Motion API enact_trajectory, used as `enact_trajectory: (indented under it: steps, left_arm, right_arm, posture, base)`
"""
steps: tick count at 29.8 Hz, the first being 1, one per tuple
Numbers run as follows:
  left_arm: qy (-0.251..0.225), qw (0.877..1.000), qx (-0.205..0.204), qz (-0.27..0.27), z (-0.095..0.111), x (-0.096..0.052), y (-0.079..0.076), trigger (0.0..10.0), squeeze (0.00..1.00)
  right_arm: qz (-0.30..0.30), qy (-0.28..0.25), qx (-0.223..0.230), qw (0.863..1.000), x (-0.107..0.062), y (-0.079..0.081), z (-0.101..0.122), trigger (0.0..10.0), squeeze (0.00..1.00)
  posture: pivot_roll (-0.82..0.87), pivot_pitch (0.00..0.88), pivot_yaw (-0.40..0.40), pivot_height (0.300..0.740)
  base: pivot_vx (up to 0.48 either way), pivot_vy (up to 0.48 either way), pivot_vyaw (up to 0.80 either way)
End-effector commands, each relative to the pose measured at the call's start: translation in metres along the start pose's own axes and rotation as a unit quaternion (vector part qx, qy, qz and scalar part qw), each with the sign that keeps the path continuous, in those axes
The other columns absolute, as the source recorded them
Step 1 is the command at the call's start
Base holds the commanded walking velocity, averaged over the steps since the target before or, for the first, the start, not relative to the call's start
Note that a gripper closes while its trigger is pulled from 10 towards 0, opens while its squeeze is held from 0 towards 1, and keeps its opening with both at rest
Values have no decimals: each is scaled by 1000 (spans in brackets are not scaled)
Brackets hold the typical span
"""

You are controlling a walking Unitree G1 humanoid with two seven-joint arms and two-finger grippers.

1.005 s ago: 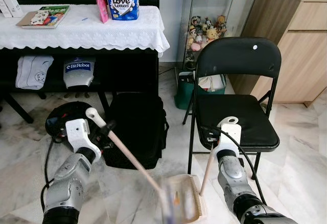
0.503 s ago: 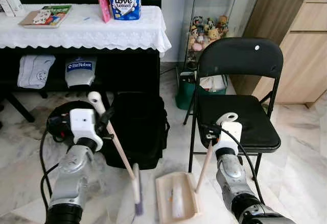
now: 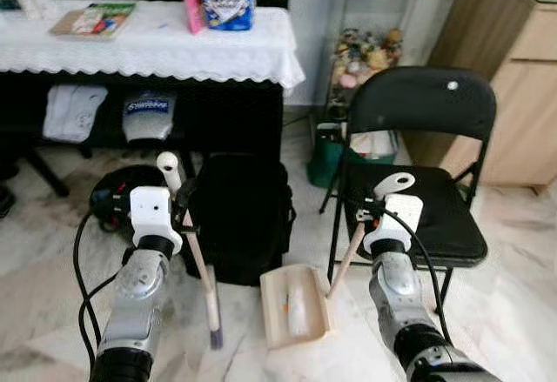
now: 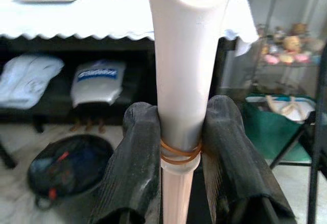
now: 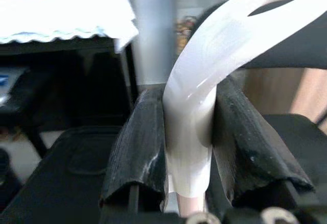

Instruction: Sweep floor

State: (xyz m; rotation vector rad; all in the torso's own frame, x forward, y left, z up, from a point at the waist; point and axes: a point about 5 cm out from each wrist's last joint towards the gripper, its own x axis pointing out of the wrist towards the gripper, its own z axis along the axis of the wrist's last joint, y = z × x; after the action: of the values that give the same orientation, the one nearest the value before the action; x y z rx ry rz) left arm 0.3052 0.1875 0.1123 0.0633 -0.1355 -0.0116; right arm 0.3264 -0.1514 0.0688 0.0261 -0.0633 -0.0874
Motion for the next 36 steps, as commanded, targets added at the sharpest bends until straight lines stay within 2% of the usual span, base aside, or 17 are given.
enact_trajectory:
  steps: [1,12,18,36]
  left_arm:
    - [-24,1000,10,-5,7,3,-4,10000,0]
    - [-35,999,13,-2,7,5,-5,10000,0]
    - [-35,999,15,-3,7,5,-5,10000,0]
    - [-22,1000,20,6,-1,-3,0,10000,0]
  right_arm:
    - [1,-45,4,999,4,-1,14,10000,0]
    - [2,-43,12,999,3,1,14,10000,0]
    - [6,-42,17,999,3,6,14,10000,0]
    - [14,-41,19,999,2,9,14,10000,0]
  posture:
    - [21,0,-30,740]
    - [31,0,-25,740]
    - [34,0,-22,740]
    - [34,7,-27,740]
  base:
    - [0,0,794]
    - [0,0,690]
    - [0,0,163]
    - [0,0,769]
